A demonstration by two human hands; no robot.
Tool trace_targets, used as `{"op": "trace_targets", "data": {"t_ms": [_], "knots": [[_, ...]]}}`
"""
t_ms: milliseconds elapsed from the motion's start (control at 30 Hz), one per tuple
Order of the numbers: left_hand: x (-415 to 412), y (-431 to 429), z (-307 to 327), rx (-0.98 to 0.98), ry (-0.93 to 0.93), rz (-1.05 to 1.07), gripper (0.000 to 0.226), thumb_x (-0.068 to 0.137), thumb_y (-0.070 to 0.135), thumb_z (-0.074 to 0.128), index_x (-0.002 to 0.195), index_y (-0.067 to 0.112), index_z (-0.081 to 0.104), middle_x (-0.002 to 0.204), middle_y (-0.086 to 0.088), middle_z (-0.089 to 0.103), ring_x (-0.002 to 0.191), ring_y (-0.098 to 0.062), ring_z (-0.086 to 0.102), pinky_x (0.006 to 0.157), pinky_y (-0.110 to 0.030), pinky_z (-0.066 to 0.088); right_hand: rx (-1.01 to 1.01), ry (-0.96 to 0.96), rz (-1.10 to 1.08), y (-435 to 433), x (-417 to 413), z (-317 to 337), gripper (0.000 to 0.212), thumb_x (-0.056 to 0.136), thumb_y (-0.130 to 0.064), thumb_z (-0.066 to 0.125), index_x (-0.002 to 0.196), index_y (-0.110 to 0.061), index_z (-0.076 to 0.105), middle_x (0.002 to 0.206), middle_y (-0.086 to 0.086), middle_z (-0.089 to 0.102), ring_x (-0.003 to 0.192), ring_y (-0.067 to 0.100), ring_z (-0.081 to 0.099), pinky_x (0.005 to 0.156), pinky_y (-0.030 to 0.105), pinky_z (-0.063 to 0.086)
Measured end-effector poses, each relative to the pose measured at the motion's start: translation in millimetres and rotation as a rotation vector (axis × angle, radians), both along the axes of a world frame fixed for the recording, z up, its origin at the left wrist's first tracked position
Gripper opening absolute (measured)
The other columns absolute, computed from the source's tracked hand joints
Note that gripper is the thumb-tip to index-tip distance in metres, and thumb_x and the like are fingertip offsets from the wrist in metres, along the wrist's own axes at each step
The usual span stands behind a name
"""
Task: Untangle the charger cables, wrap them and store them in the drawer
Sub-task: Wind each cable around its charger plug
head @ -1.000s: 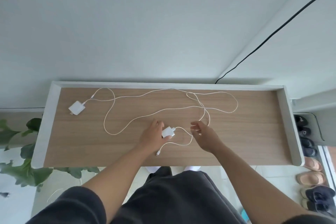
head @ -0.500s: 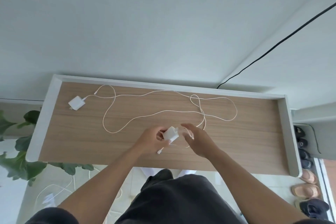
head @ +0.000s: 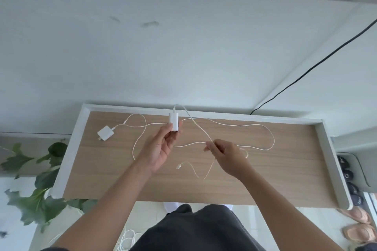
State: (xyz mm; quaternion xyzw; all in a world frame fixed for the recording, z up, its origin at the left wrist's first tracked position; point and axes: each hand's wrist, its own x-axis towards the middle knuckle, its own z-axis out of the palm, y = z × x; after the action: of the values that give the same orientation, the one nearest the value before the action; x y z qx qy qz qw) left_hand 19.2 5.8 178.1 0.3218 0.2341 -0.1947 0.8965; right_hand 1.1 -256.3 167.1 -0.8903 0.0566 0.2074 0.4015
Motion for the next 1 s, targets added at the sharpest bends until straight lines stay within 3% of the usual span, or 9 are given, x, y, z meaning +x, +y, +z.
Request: {"op": "trace_targets", "data": {"t_ms": [133,267,333,500,633,767,833,900,1000], "knots": [[29,38,24,-0.087,-0.054,0.129,0.036,0.107,0.016,0.067,0.138,-0.002,0.065,0.138,-0.015,0.076,0.114,-0.013,0.075,0.101,-0.021,0.061,-0.145,0.015,0.038,-18,0,-9,0.026,0.107,-0.04,0.066,0.09,-0.026,0.08,0.072,0.0,0.069,0.067,0.013,0.06,0.066,0.033,0.046],[46,65,36,0.001,-0.105,0.108,0.033,0.109,0.015,0.066,0.135,-0.004,0.066,0.136,-0.016,0.076,0.102,-0.013,0.077,0.096,-0.02,0.064,-0.412,0.154,0.043,-36,-9,-23,0.01,0.105,-0.031,0.066,0.114,-0.033,0.071,0.112,0.0,0.076,0.121,0.031,0.069,0.099,0.041,0.054],[46,68,41,0.095,-0.146,0.036,0.028,0.11,0.013,0.063,0.131,-0.006,0.068,0.133,-0.017,0.077,0.098,-0.015,0.078,0.092,-0.02,0.065,-0.588,0.19,0.092,-33,-10,-26,0.048,0.102,-0.039,0.07,0.148,-0.034,0.057,0.146,0.0,0.065,0.145,0.03,0.053,0.118,0.048,0.042],[41,63,48,0.173,-0.216,-0.107,0.03,0.103,0.01,0.071,0.13,0.0,0.062,0.126,-0.016,0.078,0.102,-0.022,0.079,0.093,-0.027,0.065,-0.22,-0.034,0.054,20,7,-3,0.069,0.098,-0.04,0.08,0.158,-0.021,0.048,0.147,0.001,0.068,0.141,0.026,0.06,0.118,0.043,0.044],[35,61,53,0.245,-0.243,-0.269,0.038,0.091,-0.005,0.082,0.12,0.005,0.059,0.114,-0.016,0.078,0.097,-0.024,0.078,0.088,-0.026,0.064,-0.051,-0.301,-0.001,67,28,30,0.077,0.107,-0.036,0.069,0.171,-0.018,0.031,0.169,-0.001,0.048,0.156,0.016,0.042,0.126,0.027,0.029],[26,59,52,0.234,-0.254,-0.324,0.04,0.085,-0.01,0.082,0.115,0.007,0.06,0.117,-0.017,0.079,0.105,-0.024,0.079,0.094,-0.031,0.065,0.063,-0.347,0.093,93,37,66,0.059,0.112,-0.033,0.06,0.167,-0.034,0.038,0.159,-0.015,0.059,0.147,-0.001,0.051,0.116,0.027,0.042],[21,58,49,0.184,-0.241,-0.275,0.034,0.086,-0.006,0.078,0.112,0.006,0.06,0.121,-0.018,0.079,0.107,-0.026,0.079,0.094,-0.032,0.065,0.079,-0.342,0.102,101,36,75,0.04,0.115,-0.032,0.054,0.155,-0.032,0.052,0.135,-0.019,0.074,0.118,-0.013,0.065,0.1,0.029,0.051],[16,57,47,0.141,-0.225,-0.215,0.028,0.089,0.0,0.074,0.112,0.007,0.06,0.121,-0.016,0.08,0.108,-0.024,0.08,0.095,-0.031,0.065,0.087,-0.33,0.065,107,34,78,0.027,0.117,-0.03,0.049,0.14,-0.029,0.064,0.111,-0.019,0.082,0.095,-0.013,0.071,0.086,0.03,0.055],[8,58,45,0.092,-0.188,-0.117,0.025,0.093,0.004,0.073,0.116,0.005,0.063,0.118,-0.016,0.081,0.106,-0.022,0.081,0.098,-0.031,0.065,0.088,-0.284,0.056,113,28,79,0.025,0.117,-0.035,0.049,0.126,-0.031,0.073,0.096,-0.02,0.083,0.087,-0.003,0.078,0.079,0.022,0.058]]}}
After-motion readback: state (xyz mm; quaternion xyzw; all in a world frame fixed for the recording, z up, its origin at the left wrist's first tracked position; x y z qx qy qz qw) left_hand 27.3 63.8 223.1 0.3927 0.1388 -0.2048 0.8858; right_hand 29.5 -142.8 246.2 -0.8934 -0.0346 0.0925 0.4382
